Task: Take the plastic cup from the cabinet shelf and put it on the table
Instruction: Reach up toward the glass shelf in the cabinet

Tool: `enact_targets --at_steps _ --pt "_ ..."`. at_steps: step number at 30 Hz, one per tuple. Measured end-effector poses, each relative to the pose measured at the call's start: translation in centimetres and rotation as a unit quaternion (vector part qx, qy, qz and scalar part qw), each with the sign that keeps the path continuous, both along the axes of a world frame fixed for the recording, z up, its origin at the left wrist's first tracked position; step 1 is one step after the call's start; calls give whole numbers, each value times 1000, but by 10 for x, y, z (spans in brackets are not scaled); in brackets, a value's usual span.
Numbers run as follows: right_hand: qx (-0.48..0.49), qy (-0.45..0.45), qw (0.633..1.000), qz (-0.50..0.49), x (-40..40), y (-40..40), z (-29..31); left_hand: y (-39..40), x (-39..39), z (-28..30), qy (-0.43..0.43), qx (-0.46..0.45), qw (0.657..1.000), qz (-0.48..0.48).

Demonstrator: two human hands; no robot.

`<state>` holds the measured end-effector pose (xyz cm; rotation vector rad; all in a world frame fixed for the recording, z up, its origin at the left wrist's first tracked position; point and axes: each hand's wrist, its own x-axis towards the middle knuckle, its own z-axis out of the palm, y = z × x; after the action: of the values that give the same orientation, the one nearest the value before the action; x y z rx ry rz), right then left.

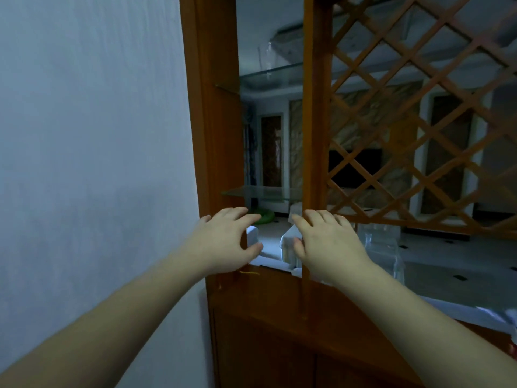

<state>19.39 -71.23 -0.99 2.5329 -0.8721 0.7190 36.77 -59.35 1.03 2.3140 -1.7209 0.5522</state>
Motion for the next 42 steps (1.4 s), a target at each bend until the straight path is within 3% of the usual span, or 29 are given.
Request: enact_targets --at_steps 8,21,31,42 --pt "4 -44 998 35 33 -99 37 -87 29 25 -34 -53 998 -18" --pt "36 -95 993 63 156 -161 89 -155 155 80 -92 -79 992 -36" --pt "-79 -142 987 11 259 -169 164 -180 252 127 -93 -154 977 -114" --pt "-180 -165 970 12 263 -192 249 -232 263 194 -80 -231 949 -199"
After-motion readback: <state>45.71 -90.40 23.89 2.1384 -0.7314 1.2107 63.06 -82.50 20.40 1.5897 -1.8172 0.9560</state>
